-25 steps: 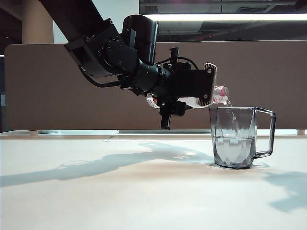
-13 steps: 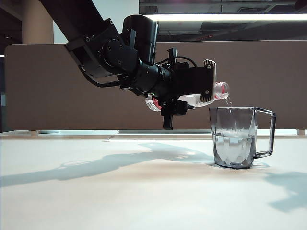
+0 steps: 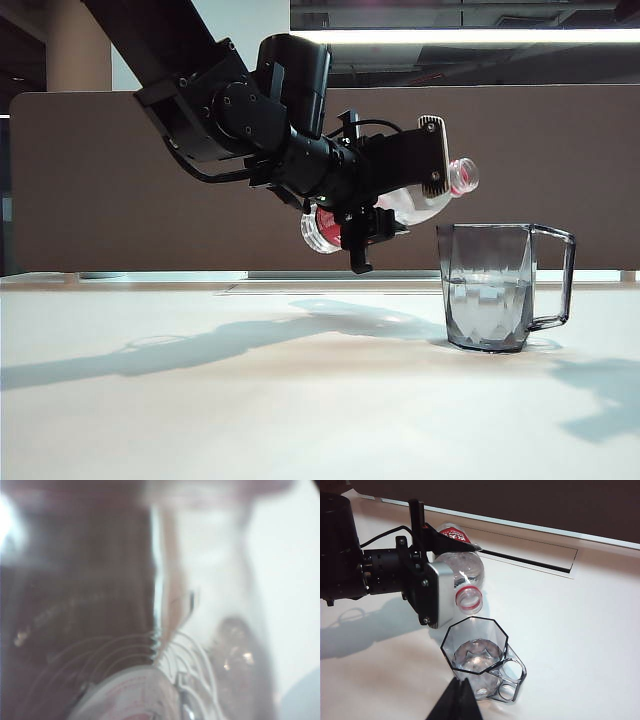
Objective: Pick up the mineral water bottle with the left hand on the table and pour water into the mug until it's half full.
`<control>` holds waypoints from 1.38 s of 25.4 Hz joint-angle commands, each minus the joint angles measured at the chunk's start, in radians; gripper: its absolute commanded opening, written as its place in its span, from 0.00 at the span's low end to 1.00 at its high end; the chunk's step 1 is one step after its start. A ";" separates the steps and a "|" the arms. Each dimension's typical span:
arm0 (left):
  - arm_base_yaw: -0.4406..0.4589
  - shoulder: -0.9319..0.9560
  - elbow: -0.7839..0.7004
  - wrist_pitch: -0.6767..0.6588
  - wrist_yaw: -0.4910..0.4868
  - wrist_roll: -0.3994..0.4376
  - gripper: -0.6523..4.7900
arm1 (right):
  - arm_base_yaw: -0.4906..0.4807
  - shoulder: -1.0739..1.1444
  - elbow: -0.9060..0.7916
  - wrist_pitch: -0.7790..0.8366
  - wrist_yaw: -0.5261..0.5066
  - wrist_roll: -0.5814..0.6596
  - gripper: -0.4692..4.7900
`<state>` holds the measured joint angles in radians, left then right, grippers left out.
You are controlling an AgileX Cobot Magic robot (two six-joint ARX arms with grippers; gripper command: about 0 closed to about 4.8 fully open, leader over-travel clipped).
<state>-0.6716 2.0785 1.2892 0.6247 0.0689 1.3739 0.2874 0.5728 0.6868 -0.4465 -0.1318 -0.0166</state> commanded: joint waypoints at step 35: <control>0.212 -0.510 -0.454 0.192 0.005 -1.098 0.51 | 0.000 -0.003 0.006 0.016 -0.002 -0.003 0.07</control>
<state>-0.4671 1.5982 0.8585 0.7822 0.0689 0.3008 0.2874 0.5728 0.6868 -0.4465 -0.1322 -0.0166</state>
